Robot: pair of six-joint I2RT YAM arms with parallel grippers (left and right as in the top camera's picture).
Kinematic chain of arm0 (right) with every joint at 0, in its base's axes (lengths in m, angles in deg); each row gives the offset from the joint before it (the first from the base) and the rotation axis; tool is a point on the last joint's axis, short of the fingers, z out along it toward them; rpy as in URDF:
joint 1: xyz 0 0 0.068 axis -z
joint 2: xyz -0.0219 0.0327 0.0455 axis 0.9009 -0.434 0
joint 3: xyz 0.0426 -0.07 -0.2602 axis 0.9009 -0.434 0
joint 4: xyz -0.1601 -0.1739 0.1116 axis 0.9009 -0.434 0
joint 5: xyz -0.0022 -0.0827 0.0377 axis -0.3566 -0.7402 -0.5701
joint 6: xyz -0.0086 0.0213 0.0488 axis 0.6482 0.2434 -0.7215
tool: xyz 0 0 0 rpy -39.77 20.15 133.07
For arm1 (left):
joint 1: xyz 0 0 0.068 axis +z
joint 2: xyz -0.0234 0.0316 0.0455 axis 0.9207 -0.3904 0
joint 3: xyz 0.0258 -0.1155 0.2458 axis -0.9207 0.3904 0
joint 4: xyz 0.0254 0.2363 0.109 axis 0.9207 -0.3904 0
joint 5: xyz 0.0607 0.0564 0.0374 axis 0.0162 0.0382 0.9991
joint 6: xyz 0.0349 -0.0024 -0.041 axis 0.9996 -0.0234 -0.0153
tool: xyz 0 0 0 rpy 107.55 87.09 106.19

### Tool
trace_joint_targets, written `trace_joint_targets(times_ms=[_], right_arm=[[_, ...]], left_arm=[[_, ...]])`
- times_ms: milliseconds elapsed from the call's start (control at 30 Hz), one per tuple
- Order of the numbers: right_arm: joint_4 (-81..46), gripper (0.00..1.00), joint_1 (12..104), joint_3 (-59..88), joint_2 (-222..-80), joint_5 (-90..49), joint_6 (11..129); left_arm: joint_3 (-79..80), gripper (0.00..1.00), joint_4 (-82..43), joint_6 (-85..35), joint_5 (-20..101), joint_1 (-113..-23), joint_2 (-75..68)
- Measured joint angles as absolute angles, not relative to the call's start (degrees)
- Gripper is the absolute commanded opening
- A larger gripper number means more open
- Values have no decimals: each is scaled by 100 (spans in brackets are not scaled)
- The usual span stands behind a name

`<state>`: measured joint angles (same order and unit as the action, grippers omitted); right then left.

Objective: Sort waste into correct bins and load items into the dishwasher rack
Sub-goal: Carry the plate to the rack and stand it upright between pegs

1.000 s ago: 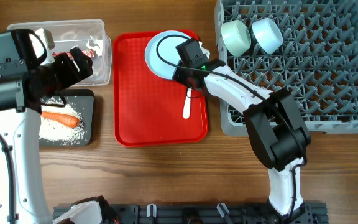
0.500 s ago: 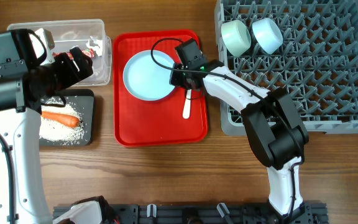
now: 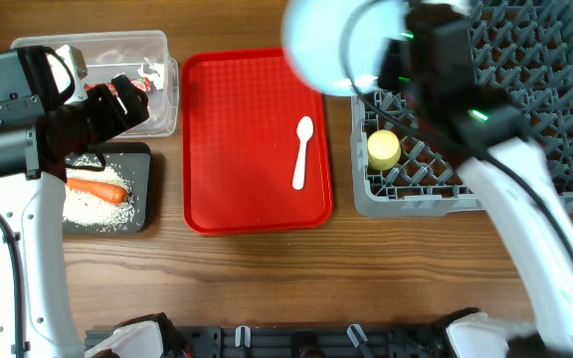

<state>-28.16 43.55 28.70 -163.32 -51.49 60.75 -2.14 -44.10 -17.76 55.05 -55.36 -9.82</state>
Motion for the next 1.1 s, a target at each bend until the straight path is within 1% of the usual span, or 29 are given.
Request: trace_joint_targets(times_ms=[67,167,267,400,467,533,700,800,933,1100], right_arm=[[-3330,4,4385,2888,-15956,-6262,6204],[-4060,4,4381,2894,-15890,-7486,6309],[-4224,4,4381,2733,-16000,-8251,6350],[-3876,4,4381,2330,-16253,-9083,6501],[-3491,4,4381,2186,-16382,-9280,6827],[-3203,4,4381,2105,-16605,-9424,7423],[-3185,4,4381,2099,-16981,-9477,8344],[-3194,4,4381,2099,-16992,-9230,8735],[-3400,4,4401,2099,-16998,-8734,9008],[-3446,4,4715,2099,-17018,-8874,9102]], left_arm=[[-214,100,-4403,-1776,5505,-5538,-982],[-214,100,-4405,-1776,5507,-5538,-982],[-214,100,-4407,-1776,5505,-5536,-982],[-214,100,-4407,-1776,5505,-5538,-982],[-214,100,-4407,-1776,5505,-5538,-982],[-214,100,-4405,-1776,5505,-5536,-982],[-214,100,-4407,-1776,5505,-5538,-982],[-214,100,-4407,-1776,5505,-5538,-982],[-214,100,-4407,-1776,5505,-5538,-982],[-214,100,-4407,-1776,5505,-5538,-982]])
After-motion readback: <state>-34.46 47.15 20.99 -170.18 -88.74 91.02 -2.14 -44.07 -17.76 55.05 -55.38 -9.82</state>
